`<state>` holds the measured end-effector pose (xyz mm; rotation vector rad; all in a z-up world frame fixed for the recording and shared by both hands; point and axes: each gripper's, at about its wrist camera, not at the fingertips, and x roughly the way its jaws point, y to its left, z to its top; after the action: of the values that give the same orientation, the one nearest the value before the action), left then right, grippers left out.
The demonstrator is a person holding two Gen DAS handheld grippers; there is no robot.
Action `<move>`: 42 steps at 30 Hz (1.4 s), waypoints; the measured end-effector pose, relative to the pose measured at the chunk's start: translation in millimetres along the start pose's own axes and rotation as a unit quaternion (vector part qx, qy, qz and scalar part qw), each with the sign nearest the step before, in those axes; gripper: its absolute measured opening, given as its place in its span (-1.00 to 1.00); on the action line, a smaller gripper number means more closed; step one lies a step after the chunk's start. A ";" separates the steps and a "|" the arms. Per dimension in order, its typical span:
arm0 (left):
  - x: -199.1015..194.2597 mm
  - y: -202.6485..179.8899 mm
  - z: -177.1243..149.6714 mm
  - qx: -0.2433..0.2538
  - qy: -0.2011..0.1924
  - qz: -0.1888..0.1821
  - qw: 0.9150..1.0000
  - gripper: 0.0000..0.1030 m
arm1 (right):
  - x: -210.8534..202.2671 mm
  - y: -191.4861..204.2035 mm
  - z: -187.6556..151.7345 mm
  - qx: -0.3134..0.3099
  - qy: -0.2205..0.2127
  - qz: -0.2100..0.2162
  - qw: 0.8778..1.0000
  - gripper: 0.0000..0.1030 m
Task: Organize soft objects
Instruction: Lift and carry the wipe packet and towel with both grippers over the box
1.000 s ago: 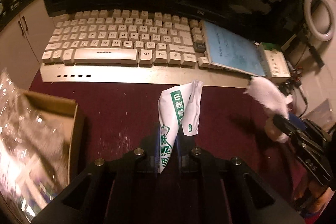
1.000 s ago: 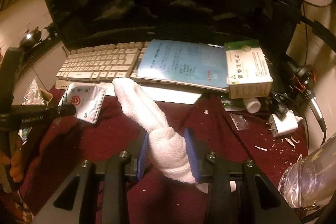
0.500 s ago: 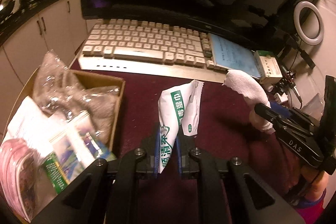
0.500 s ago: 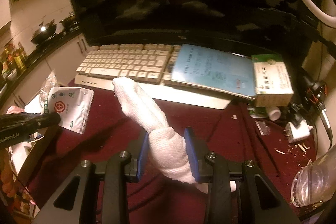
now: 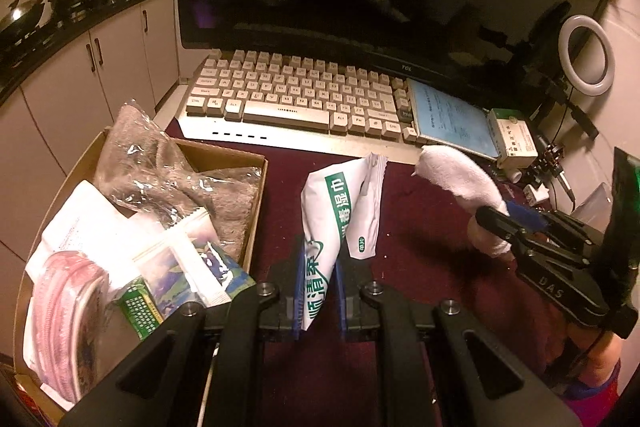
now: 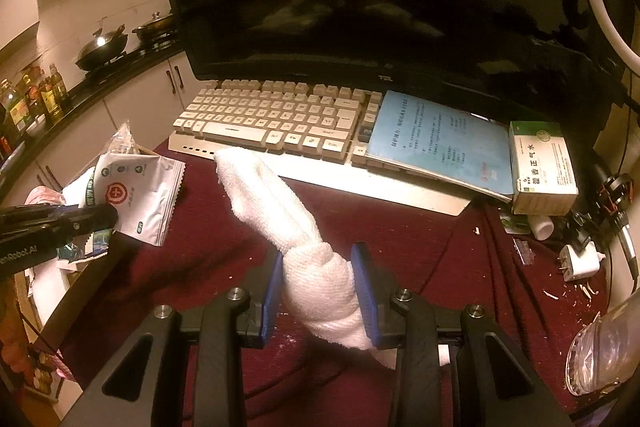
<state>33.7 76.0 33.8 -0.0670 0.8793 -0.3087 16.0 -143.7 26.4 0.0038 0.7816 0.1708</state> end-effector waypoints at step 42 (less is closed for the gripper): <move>-44.2 116.3 -34.2 -0.102 0.012 0.074 0.992 -0.76 | 86.1 171.8 84.2 -0.049 0.080 0.230 0.969 -0.29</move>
<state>8.9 202.2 23.6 -0.1863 0.9329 -0.0812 108.9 44.1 37.3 0.0799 0.9248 0.6569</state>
